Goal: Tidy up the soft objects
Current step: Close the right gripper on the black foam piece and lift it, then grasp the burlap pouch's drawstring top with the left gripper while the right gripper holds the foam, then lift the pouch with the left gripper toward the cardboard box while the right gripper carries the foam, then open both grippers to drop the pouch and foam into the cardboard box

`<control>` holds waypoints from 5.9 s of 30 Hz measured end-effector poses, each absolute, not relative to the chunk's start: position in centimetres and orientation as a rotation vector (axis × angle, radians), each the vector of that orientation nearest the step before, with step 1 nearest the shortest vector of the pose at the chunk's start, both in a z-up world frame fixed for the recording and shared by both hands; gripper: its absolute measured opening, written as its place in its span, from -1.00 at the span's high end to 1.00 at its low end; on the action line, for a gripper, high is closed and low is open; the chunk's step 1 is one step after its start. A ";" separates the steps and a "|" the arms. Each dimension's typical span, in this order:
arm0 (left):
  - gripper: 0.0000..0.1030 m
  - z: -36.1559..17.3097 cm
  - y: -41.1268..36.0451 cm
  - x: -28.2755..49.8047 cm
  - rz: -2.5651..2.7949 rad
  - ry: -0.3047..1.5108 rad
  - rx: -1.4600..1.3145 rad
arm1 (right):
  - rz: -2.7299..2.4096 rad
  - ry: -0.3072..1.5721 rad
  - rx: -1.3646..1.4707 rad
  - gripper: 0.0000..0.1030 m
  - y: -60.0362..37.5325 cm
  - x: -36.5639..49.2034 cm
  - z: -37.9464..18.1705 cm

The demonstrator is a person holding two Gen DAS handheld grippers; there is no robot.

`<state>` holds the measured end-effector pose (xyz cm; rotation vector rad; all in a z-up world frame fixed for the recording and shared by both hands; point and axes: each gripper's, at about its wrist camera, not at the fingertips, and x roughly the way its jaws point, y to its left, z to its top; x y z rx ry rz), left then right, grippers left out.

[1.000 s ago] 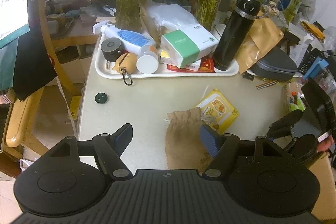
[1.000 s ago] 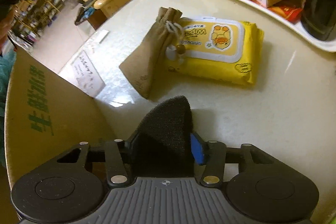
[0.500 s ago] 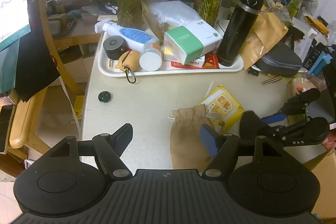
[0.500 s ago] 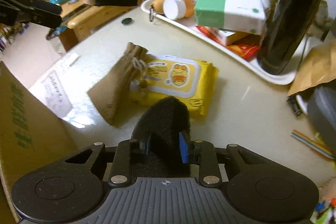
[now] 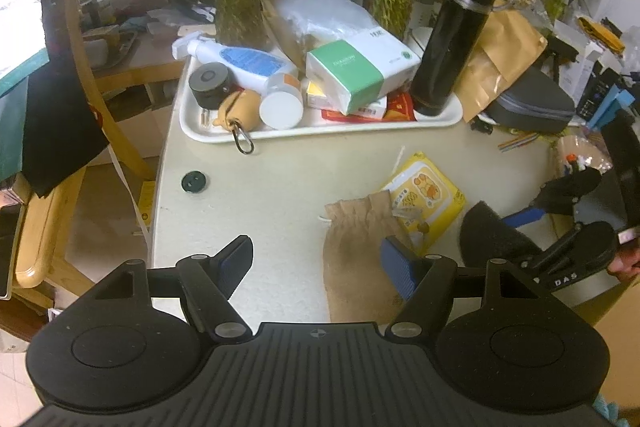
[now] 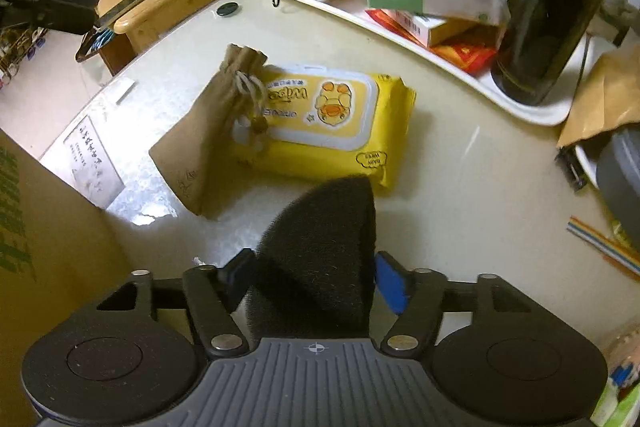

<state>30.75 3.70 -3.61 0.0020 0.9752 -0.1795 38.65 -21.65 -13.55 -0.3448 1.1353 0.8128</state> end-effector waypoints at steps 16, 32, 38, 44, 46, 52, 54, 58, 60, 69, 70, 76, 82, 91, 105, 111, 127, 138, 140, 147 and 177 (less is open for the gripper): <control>-0.36 -8.5 2.7 33.8 -0.332 1.095 0.007 | 0.838 1.162 -0.374 -0.40 -21.5 37.9 -14.2; -0.36 -13.6 2.4 36.5 -0.409 1.167 -0.036 | 0.748 0.960 -0.286 -0.35 -24.3 38.2 -9.9; -0.20 -15.1 2.3 36.5 -0.453 1.170 -0.050 | 0.747 0.952 -0.294 -0.36 -24.5 37.8 -9.8; 0.98 -14.9 2.0 36.6 -0.427 1.185 -0.033 | 0.737 0.933 -0.301 -0.36 -24.5 37.6 -9.4; 0.99 -14.3 1.7 36.4 -0.422 1.153 0.006 | 0.734 0.929 -0.302 -0.36 -24.6 37.5 -9.3; 0.99 -11.1 3.0 36.0 -0.419 1.049 -0.029 | 0.715 0.918 -0.303 -0.36 -24.9 37.4 -9.1; 0.99 -10.2 2.9 36.0 -0.420 1.013 -0.031 | 0.708 0.907 -0.300 -0.36 -25.0 37.4 -8.8; 0.99 -8.8 2.9 35.8 -0.409 0.972 -0.025 | 0.686 0.883 -0.298 -0.36 -25.2 37.2 -8.3; 0.99 -8.1 2.8 35.5 -0.406 0.953 -0.013 | 0.673 0.871 -0.295 -0.36 -25.3 37.2 -8.0; 0.99 -3.9 2.7 34.1 -0.428 0.837 -0.003 | 0.638 0.825 -0.283 -0.36 -25.4 36.5 -6.7; 0.99 -3.4 2.8 33.9 -0.430 0.824 -0.002 | 0.640 0.818 -0.280 -0.36 -25.4 36.4 -6.4; 0.99 -1.1 2.8 32.7 -0.427 0.763 0.012 | 0.643 0.793 -0.267 -0.36 -25.5 35.9 -5.4; 0.99 2.0 2.3 30.6 -0.405 0.698 0.041 | 0.581 0.815 -0.272 -0.36 -25.6 35.1 -4.4; 0.99 6.4 -0.6 27.0 -0.380 0.658 0.116 | 0.458 0.840 -0.234 -0.36 -25.6 33.1 -0.8; 0.99 10.5 -3.2 21.6 -0.400 0.650 0.114 | 0.396 0.821 -0.174 -0.36 -24.6 28.5 4.6; 0.99 12.2 -3.8 19.1 -0.408 0.643 0.134 | 0.418 0.837 -0.211 -0.36 -24.5 25.4 6.8; 0.99 12.7 -5.1 12.7 -0.501 0.735 0.203 | 0.468 0.880 -0.191 -0.36 -25.1 18.0 9.5; 0.11 9.8 -6.2 12.0 -0.594 0.837 0.243 | 0.460 0.897 -0.170 -0.37 -26.1 16.0 9.2; -0.05 9.7 -5.8 11.6 -0.587 0.818 0.224 | 0.459 0.905 -0.158 -0.36 -26.4 15.7 9.0; -0.05 9.1 -4.9 10.8 -0.527 0.831 0.179 | 0.467 0.946 -0.100 -0.37 -26.7 15.5 7.9; -0.05 6.0 -2.1 9.0 -0.447 0.881 0.152 | 0.394 1.268 0.604 -0.90 -29.5 19.0 1.4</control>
